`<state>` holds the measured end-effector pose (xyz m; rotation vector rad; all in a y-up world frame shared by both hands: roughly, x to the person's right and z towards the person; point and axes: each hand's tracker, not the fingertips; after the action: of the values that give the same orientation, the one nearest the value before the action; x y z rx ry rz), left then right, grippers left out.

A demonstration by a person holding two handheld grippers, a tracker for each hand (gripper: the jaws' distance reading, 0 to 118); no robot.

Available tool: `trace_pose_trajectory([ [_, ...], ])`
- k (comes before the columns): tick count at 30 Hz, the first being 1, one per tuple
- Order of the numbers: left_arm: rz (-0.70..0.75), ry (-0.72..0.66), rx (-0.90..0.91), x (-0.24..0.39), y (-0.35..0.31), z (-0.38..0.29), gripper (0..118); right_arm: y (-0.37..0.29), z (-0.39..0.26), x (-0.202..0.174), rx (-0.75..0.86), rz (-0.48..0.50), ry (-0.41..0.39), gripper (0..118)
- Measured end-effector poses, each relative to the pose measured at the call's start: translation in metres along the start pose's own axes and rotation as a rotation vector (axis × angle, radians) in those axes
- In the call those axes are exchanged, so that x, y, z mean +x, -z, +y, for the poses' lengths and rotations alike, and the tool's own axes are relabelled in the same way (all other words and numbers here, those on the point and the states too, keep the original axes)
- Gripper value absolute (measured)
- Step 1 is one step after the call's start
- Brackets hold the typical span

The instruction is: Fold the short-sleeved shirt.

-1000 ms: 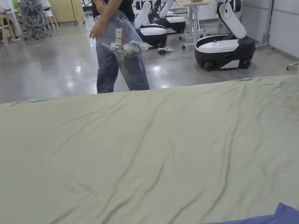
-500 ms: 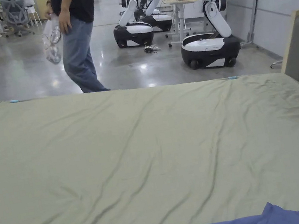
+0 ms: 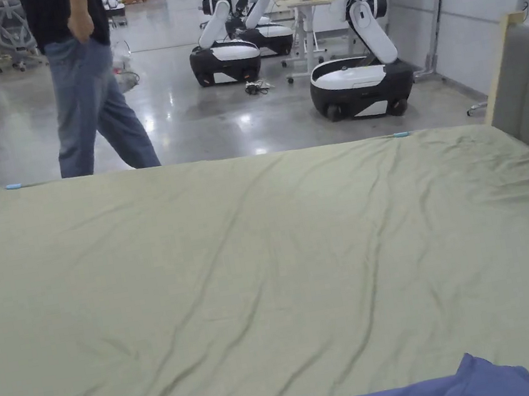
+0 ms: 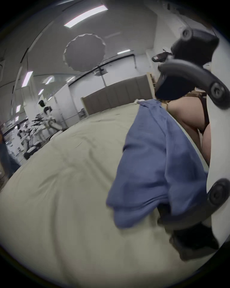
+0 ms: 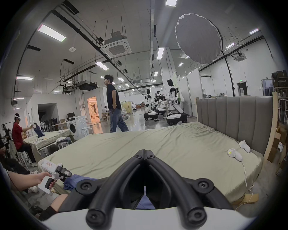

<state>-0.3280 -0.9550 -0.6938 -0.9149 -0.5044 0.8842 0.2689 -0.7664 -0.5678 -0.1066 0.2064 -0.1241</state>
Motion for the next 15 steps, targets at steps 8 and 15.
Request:
trace_pose_trajectory([
  [8, 0.093, -0.013, 0.029, -0.007, -0.001, -0.003, 7, -0.004, 0.003, 0.002, 0.001, -0.005, 0.006, 0],
  [15, 0.225, 0.077, 0.196, 0.003, -0.084, 0.021, 7, 0.000, 0.001, -0.002, -0.011, 0.007, 0.012, 0],
])
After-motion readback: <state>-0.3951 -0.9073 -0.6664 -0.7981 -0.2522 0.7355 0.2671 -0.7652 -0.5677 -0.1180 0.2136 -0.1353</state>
